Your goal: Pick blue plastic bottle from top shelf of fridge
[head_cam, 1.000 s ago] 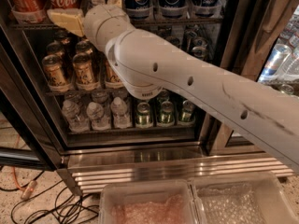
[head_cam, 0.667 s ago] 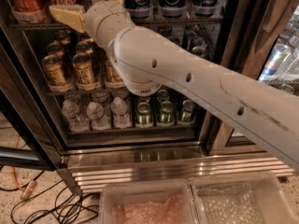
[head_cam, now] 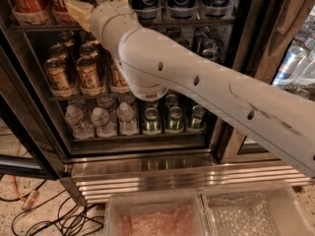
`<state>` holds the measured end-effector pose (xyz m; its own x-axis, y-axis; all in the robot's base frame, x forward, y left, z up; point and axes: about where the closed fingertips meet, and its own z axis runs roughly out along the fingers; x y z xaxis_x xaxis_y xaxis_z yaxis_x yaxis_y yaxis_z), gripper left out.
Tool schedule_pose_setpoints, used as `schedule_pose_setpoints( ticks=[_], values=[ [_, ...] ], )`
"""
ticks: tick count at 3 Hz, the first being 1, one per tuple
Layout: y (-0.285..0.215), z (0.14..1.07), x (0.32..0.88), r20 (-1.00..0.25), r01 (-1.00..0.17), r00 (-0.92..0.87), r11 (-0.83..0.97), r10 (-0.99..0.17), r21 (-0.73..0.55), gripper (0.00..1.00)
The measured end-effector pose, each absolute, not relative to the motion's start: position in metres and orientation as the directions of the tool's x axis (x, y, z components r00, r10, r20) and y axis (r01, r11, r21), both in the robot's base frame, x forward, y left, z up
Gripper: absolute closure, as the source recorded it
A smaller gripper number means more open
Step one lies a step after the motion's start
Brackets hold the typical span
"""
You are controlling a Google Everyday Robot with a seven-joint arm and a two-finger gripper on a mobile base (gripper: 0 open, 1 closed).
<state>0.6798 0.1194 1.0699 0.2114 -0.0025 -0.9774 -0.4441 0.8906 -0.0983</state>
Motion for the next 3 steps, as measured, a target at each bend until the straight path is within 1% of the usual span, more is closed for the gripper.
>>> schedule_pose_setpoints(
  ticks=[1, 2, 3],
  values=[
    [0.117, 1.07, 0.684, -0.98, -0.437, 0.197, 0.895, -0.007, -0.094, 0.11],
    [0.113, 1.07, 0.694, -0.982, -0.422, 0.186, 0.902, -0.012, -0.091, 0.17],
    [0.109, 1.072, 0.702, -0.982, -0.407, 0.187, 0.909, -0.013, -0.089, 0.27]
  ],
)
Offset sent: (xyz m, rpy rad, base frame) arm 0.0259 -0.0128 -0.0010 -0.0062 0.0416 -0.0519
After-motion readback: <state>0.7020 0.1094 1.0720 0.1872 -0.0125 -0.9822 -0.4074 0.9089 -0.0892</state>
